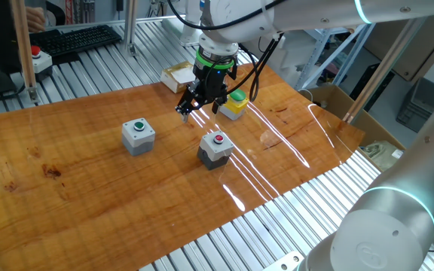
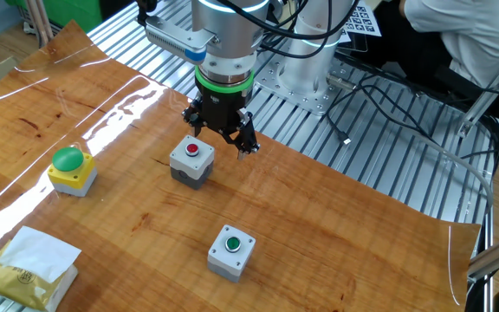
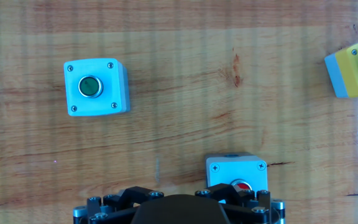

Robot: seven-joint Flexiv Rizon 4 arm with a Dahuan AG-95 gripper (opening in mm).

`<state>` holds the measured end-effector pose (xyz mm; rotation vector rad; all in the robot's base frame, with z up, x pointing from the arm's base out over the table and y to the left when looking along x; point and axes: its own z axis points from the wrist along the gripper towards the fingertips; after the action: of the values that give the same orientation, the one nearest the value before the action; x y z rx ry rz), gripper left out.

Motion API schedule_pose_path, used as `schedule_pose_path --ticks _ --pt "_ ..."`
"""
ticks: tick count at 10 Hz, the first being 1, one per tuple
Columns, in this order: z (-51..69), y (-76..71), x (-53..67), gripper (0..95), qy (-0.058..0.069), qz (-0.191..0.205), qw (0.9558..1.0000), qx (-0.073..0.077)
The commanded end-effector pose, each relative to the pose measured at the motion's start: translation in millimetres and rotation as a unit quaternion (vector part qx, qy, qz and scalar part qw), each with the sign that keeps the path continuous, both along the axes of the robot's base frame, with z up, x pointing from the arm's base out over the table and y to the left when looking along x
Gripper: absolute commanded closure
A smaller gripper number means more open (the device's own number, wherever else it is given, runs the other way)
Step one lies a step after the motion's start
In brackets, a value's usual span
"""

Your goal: Press three buttons from left to right in sequence

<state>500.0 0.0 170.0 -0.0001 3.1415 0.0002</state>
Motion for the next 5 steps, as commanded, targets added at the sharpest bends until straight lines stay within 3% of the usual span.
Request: schedule_pose_path --ticks 1,2,5 --pt "0.0 0.0 0.0 0.0 0.0 0.0 1.0 0.0" --pt "-1.2 0.5 -0.4 95.0 0.0 -0.017 0.9997 0.018" --pt "-4.3 1.8 -1.6 95.0 0.0 -0.017 0.9997 0.018"
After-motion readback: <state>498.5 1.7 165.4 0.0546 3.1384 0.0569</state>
